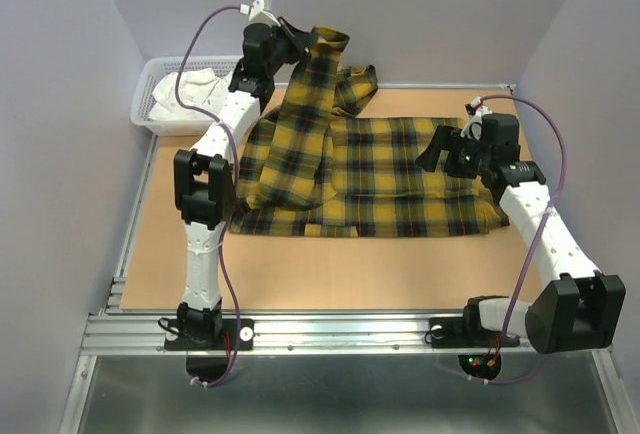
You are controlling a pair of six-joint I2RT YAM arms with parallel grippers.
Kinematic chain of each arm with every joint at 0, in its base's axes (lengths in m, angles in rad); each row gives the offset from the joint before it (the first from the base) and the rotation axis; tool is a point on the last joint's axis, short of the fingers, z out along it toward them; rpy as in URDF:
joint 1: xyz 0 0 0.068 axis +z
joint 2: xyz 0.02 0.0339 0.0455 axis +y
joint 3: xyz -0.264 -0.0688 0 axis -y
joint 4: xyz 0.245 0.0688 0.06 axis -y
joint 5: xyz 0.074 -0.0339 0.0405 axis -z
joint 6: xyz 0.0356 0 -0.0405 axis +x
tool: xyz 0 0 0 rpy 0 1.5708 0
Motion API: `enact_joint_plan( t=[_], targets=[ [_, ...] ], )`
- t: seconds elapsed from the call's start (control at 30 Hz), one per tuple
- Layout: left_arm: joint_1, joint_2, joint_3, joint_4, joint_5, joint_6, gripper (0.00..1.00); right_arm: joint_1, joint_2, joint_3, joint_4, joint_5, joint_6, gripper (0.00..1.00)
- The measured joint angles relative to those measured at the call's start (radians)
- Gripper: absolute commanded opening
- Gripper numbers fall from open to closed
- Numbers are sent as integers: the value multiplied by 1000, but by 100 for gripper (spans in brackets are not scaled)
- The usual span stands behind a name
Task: Fold and stack the long sleeve shirts
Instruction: Fold the shirt
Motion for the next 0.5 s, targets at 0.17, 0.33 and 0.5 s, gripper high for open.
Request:
enact_joint_plan(
  t=[0.17, 0.33, 0.5],
  targets=[
    [5, -35, 89, 32, -26, 47, 0, 0, -10, 0, 0, 0, 0, 91],
    [10, -52, 101, 63, -30, 84, 0, 0, -48, -2, 0, 0, 1, 91],
    [9, -62, 59, 83, 18, 111, 0, 0, -72, -9, 0, 0, 1, 91]
  ],
)
